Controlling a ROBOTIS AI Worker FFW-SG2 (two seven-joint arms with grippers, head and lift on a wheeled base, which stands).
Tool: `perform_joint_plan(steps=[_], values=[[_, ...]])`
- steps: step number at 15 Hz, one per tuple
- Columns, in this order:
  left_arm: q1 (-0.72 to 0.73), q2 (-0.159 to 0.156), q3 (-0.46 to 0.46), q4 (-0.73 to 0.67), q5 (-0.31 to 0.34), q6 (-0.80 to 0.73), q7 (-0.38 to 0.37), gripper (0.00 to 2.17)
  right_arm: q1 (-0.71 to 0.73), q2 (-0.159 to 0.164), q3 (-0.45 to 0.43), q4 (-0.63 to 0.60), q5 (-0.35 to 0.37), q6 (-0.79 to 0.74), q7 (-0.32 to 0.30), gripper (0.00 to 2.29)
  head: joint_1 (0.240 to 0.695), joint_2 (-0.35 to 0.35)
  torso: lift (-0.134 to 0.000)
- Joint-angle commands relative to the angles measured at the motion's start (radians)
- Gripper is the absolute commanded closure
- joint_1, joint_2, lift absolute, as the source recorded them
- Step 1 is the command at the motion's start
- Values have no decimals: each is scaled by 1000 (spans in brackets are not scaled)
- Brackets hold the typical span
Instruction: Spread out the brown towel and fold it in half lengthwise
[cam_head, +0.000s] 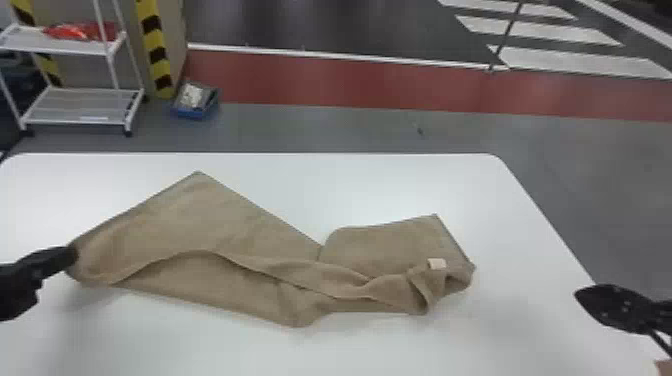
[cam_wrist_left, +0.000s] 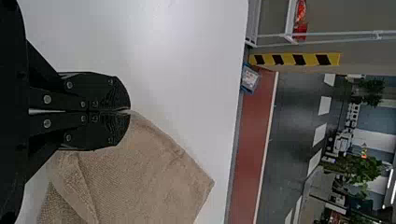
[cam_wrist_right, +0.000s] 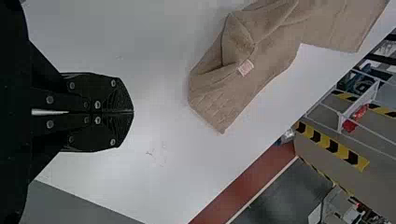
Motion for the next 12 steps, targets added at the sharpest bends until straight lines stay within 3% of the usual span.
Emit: perform_joint_plan(steps=[1, 3, 4, 8, 9, 12], values=[[16, 0, -6, -8, 1, 0, -5, 1976, -17, 0, 73, -5, 7, -10, -30, 967, 695, -161, -125], [28, -3, -20, -14, 3, 0, -14, 1976, -35, -6, 190, -15, 70, -7, -41, 448, 695, -144, -125], [42, -8, -23, -22, 4, 0, -17, 1976, -61, -7, 259, -18, 123, -7, -43, 292, 695, -115, -125], [71, -12, -19, -34, 6, 0, -23, 1976, -167, -56, 497, -17, 271, 119, -29, 262, 695, -16, -125], [77, -12, -17, -37, 7, -3, -24, 1976, -195, -63, 537, -9, 306, 153, -18, 265, 695, -16, -125], [86, -12, -13, -37, 10, -6, -34, 1976, -245, -81, 590, 29, 323, 236, 11, 269, 695, 34, -125]])
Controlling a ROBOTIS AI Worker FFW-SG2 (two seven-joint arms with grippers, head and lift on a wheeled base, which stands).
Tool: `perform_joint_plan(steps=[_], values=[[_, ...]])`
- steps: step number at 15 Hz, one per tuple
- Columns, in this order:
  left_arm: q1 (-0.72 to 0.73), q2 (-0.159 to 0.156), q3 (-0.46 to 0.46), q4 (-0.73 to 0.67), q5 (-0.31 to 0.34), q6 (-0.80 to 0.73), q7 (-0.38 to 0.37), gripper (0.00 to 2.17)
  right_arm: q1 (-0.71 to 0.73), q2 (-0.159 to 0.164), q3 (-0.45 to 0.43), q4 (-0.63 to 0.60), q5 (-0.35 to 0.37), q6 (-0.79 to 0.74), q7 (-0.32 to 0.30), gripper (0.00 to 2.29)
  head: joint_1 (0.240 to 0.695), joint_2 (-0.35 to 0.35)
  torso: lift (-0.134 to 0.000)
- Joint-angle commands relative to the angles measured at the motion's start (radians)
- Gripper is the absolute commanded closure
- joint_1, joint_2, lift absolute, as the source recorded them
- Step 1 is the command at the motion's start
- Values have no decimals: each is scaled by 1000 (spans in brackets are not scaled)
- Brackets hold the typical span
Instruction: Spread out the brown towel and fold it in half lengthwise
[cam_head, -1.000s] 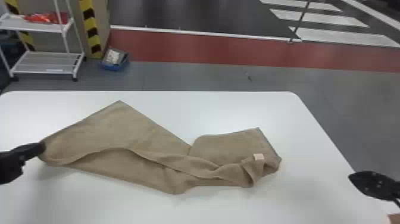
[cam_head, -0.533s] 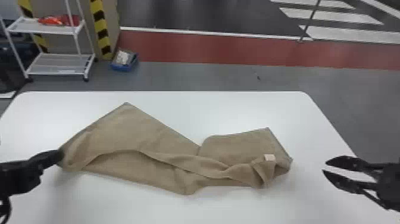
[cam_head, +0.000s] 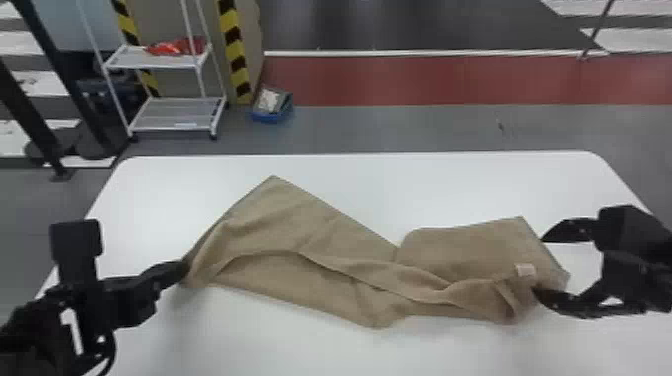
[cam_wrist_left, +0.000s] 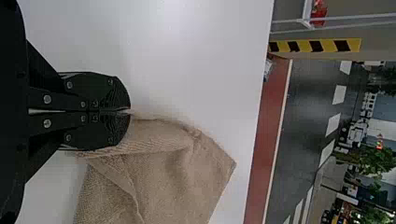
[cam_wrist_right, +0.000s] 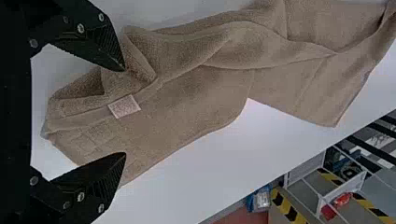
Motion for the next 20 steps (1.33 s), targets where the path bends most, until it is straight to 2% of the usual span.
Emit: perform_joint_plan(steps=[1, 3, 6, 7, 9, 11, 13, 16, 18, 20], values=[[4, 0, 2, 0, 2, -4, -3, 1976, -23, -10, 24, 30, 12, 46, 5, 269, 695, 36, -125], [4, 0, 7, 1, 2, -4, -3, 1976, -49, -21, 44, 77, 27, 104, 5, 286, 695, 35, -125], [4, 0, 6, 1, 2, -4, -5, 1976, -60, -24, 64, 103, 32, 123, 5, 518, 695, 27, -125], [4, 0, 7, 1, 2, -4, -5, 1976, -60, -24, 66, 105, 32, 126, 5, 734, 695, 27, -125], [4, 0, 9, 4, 2, -10, -5, 1976, -63, -24, 60, 105, 13, 126, 5, 1447, 695, 27, -125], [7, 0, 10, 4, 3, -13, -5, 1976, -66, -24, 46, 105, 7, 126, 5, 1487, 695, 30, -125], [8, 0, 13, 12, 3, -19, -7, 1976, -69, -29, 29, 108, 2, 126, 5, 1649, 695, 27, -125], [7, 0, 15, 18, 3, -28, -5, 1976, -77, -36, -20, 128, -24, 104, 5, 1652, 695, 16, -125], [2, -2, 15, 21, 3, -28, 3, 1976, -98, -36, -83, 140, -74, 64, 5, 1652, 695, 4, -125], [4, -8, 13, 18, 3, -28, 6, 1976, -94, -35, -147, 140, -154, -55, 5, 1652, 695, -15, -125]])
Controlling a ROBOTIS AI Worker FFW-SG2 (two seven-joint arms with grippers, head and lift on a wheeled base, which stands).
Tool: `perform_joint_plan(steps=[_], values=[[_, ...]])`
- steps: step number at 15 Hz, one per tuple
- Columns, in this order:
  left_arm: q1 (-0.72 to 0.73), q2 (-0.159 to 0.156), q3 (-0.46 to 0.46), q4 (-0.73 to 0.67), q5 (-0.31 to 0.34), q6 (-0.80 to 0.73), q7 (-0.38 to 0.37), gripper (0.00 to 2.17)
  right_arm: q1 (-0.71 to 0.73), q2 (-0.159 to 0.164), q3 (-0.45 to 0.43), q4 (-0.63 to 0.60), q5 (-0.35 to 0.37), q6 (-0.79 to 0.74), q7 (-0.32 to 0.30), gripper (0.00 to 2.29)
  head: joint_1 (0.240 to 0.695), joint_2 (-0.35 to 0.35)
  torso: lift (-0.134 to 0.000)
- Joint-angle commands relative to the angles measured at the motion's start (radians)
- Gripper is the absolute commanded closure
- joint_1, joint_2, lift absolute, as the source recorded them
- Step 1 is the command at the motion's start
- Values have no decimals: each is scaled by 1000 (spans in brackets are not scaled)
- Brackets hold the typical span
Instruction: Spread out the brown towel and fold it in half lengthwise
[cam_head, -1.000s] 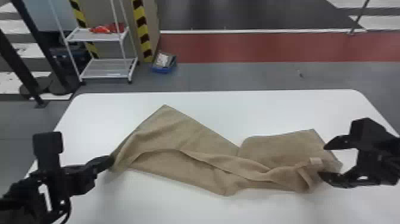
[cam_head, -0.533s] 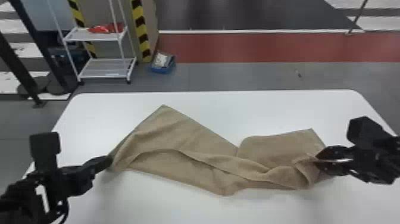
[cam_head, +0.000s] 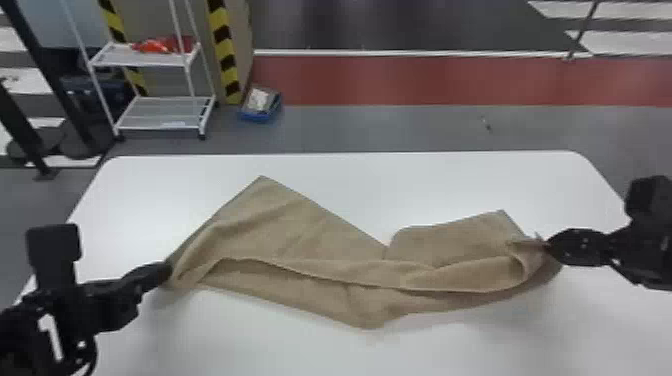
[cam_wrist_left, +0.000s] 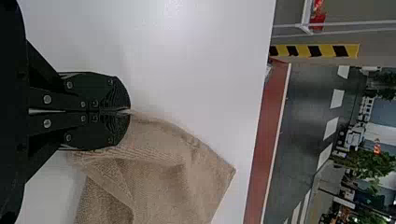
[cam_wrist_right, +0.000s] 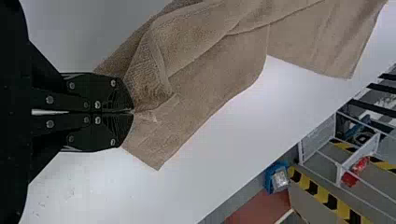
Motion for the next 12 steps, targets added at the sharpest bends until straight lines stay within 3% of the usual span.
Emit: perform_joint_plan(steps=[1, 5, 8, 9, 12], values=[[4, -7, 2, -7, 1, -1, -3, 1976, 25, 9, -48, -24, -61, -109, 5, 1652, 695, -22, -125], [38, -10, 81, -76, 30, 27, -16, 1976, 100, 27, -133, -144, -138, -112, 5, 1652, 695, -7, -125], [36, -10, 102, -136, 50, 70, -18, 1980, 86, 30, -192, -167, -294, -91, 5, 1652, 695, 3, -125], [13, -10, 93, -150, 50, 91, -16, 1980, 83, 35, -177, -168, -305, -91, 5, 1652, 695, 3, -125], [-152, -4, -8, -117, 18, 174, -1, 1980, -16, 35, -40, -122, -299, 26, -106, 1652, 695, 10, -125]])
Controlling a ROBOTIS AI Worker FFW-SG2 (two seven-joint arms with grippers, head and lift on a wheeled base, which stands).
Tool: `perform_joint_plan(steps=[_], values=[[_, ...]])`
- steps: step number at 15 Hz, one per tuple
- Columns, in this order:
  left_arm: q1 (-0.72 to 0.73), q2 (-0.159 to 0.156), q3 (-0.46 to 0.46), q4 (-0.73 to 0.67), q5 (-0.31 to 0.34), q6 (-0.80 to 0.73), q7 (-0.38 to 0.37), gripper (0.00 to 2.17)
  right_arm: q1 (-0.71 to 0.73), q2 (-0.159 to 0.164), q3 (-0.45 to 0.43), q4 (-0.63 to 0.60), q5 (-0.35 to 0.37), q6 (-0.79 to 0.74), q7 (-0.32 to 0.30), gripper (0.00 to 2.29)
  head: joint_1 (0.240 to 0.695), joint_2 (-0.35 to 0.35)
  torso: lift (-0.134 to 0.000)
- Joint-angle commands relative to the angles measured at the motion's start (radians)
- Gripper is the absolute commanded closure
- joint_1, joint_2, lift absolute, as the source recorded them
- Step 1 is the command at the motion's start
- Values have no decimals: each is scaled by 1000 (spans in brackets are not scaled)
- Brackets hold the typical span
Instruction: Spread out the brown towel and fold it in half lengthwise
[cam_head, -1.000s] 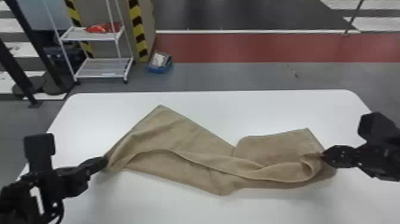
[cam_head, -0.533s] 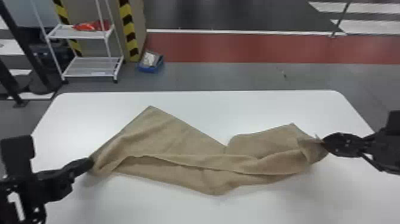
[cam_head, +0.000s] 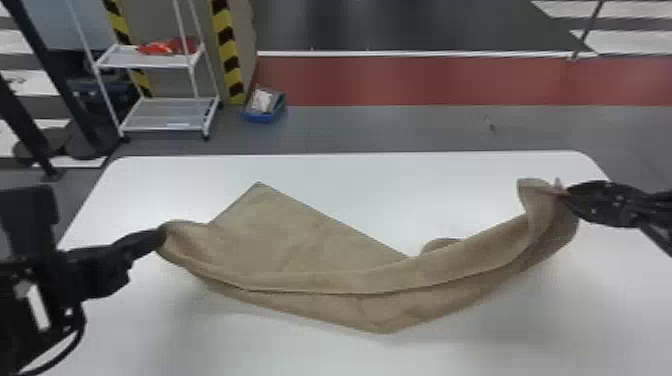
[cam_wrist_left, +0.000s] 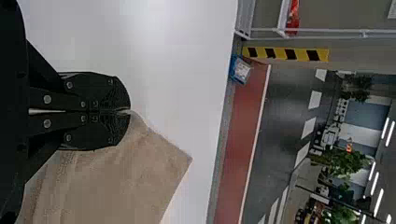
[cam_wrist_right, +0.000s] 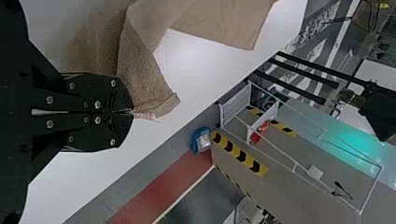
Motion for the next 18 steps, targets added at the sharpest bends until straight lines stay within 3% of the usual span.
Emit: perform_joint_plan(steps=[1, 3, 5, 7, 8, 10, 12, 14, 16, 18], values=[[-161, 9, -99, 78, -43, 62, 3, 1980, -108, 1, 113, 70, 9, 112, -64, 1656, 695, 6, -125], [-334, 9, -205, 228, -136, 86, 4, 1980, -258, 12, 182, 171, 15, 201, -113, 1656, 695, -5, -125], [-495, 7, -235, 374, -142, 86, 6, 1980, -406, 15, 211, 286, 15, 235, -167, 1656, 688, -14, -125], [-624, 10, -246, 480, -156, 86, 9, 1980, -527, 15, 228, 383, 23, 244, -205, 1656, 634, -24, -125], [-673, 13, -245, 495, -162, 89, 7, 1980, -580, 15, 228, 409, 21, 253, -219, 1656, 576, -31, -125], [-702, 19, -217, 466, -165, 157, 1, 1980, -614, 10, 214, 407, 1, 275, -219, 1656, 519, -33, -125], [-641, 21, -128, 317, -141, 264, -22, 1980, -579, -4, 161, 323, -59, 312, -216, 1656, 459, -28, -125], [-463, 21, -31, 127, -101, 280, -36, 1980, -465, -22, 55, 220, -161, 330, -196, 1656, 447, -24, -125], [-281, 19, 85, 15, 0, 280, -36, 1980, -284, -22, -43, 117, -232, 278, -167, 1656, 466, -24, -125], [-121, 19, 116, -7, 43, 209, -45, 1980, -102, -11, -108, 76, -280, 115, -118, 1656, 562, -19, -125]])
